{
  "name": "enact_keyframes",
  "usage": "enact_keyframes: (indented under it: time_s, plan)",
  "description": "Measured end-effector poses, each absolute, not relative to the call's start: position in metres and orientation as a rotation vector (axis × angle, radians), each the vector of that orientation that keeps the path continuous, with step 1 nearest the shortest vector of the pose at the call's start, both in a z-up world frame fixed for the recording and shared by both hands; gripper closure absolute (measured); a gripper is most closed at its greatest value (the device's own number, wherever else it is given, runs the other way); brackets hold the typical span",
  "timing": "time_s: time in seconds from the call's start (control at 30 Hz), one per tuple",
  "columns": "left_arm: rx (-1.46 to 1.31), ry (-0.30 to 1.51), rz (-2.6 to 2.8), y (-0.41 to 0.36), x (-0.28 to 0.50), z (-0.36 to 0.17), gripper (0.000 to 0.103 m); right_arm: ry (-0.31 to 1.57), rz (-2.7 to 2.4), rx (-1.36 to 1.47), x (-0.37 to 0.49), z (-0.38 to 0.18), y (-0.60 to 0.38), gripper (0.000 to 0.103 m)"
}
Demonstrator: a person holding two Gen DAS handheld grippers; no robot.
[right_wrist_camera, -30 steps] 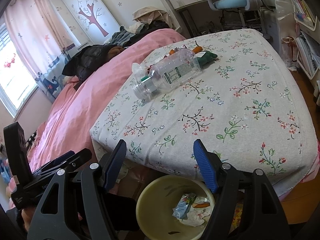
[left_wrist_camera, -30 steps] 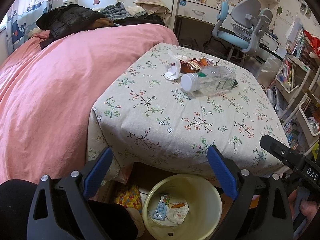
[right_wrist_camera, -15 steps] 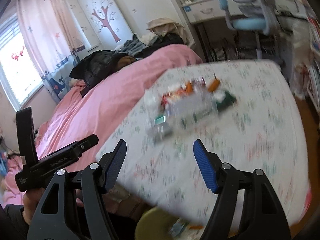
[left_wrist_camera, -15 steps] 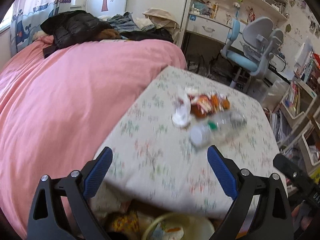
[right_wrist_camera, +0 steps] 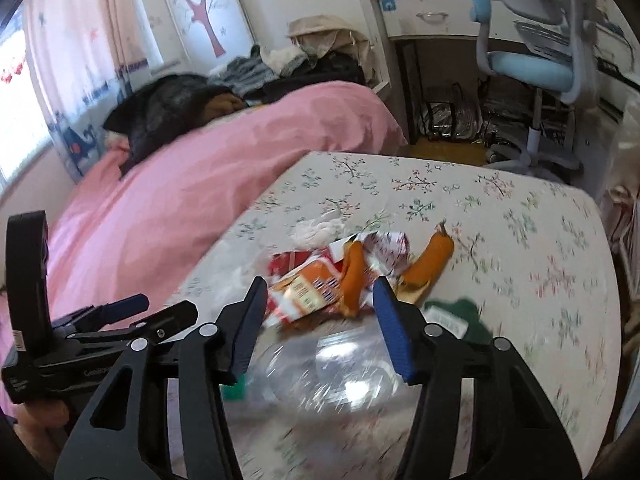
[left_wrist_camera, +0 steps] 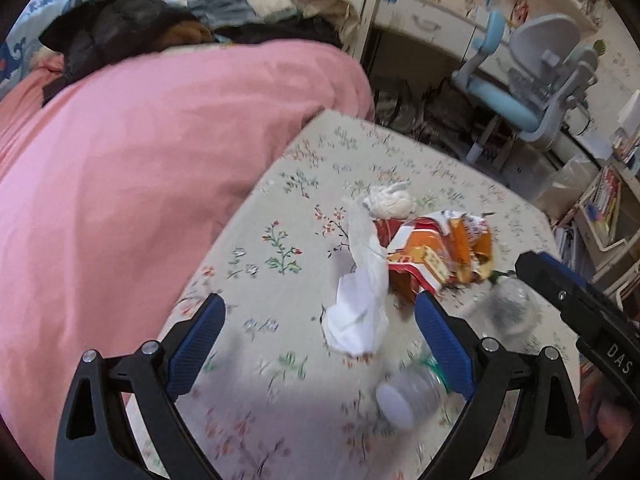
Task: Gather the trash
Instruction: 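Raise both tools to the table trash and close on tissue and orange peel, then lift the white tissue with the left gripper while the right lifts the orange peel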
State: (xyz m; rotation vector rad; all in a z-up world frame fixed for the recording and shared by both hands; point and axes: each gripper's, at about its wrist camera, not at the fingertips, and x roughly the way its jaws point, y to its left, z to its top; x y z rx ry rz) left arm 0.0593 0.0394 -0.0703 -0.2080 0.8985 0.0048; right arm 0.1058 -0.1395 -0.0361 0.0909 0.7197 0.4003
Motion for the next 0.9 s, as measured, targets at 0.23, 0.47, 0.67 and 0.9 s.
enact_keyframes:
  time_s: [0.23, 0.47, 0.67, 0.9]
  plan:
    - [-0.216, 0.997, 0.013, 0.043, 0.093, -0.091, 0.012, 0.827, 0.395, 0.074, 0.155, -0.068, -0.135, 0.056]
    - [-0.163, 1.04, -0.053, 0.032, 0.105, -0.106, 0.046, 0.875, 0.402, 0.032, 0.173, -0.086, -0.12, 0.086]
    - [-0.179, 1.025, -0.093, 0.036, 0.094, -0.094, 0.092, 0.828, 0.427, 0.065, 0.16, -0.074, -0.124, 0.088]
    - [-0.221, 0.876, -0.084, 0.049, 0.069, -0.052, 0.093, 0.703, 0.466, 0.179, 0.129, -0.032, -0.144, 0.088]
